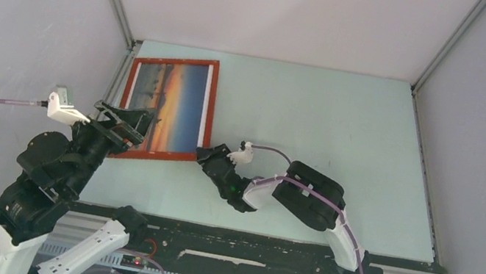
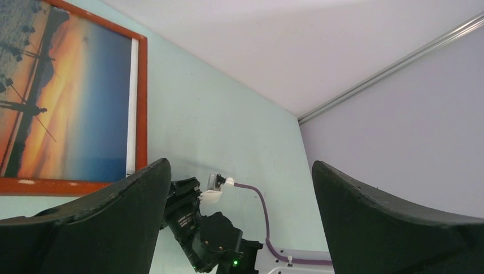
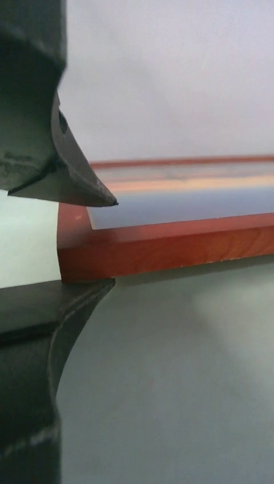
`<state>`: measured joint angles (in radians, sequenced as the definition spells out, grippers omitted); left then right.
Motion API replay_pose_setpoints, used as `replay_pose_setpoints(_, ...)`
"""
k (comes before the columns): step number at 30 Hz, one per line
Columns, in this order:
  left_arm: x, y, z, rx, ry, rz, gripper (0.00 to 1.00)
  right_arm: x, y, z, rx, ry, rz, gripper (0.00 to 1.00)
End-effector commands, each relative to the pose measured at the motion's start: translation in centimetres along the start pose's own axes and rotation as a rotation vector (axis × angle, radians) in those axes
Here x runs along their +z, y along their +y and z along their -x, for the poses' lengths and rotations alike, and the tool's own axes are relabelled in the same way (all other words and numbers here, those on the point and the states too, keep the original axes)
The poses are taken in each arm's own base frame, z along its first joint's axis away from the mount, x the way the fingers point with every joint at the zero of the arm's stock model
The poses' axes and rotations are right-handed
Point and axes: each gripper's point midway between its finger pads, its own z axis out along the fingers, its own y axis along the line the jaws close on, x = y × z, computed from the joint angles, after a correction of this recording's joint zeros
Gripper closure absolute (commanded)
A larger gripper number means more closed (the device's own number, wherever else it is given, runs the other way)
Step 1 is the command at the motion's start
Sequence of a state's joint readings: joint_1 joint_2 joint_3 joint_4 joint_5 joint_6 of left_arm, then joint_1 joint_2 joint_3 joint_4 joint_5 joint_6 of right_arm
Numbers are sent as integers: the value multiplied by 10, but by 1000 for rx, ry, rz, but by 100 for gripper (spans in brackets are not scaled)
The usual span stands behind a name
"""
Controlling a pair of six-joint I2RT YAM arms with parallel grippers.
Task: Put the photo into the frame
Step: Turn over the photo frame at the center of the board, then reset both arms
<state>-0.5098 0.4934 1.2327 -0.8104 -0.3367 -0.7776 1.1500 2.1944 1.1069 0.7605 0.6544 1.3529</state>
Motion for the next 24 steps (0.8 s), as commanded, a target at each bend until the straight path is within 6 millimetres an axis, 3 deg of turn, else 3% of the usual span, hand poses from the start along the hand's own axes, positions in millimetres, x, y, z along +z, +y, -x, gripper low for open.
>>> replay_pose_setpoints(1, -2, -1, 10, 1, -43, 1, 0, -9, 14, 0, 12, 21, -81, 39)
replay_pose_setpoints(5, -1, 4, 12, -5, -63, 16, 0, -22, 5, 15, -52, 21, -182, 24)
replay_pose_setpoints(9, 1, 4, 12, -5, -72, 15, 0, -45, -4, 32, -139, 55, -268, 1)
replay_pose_setpoints(14, 3, 5, 13, 1, -87, 18, 0, -89, 10, 64, -338, 96, -295, 0)
replay_pose_setpoints(19, 1, -8, 14, 38, -88, -64, 0, -149, 46, 129, -618, 15, -214, 2)
replay_pose_setpoints(24, -7, -14, 29, 77, -162, -117, 0, -218, 91, 216, -821, -78, -121, 0)
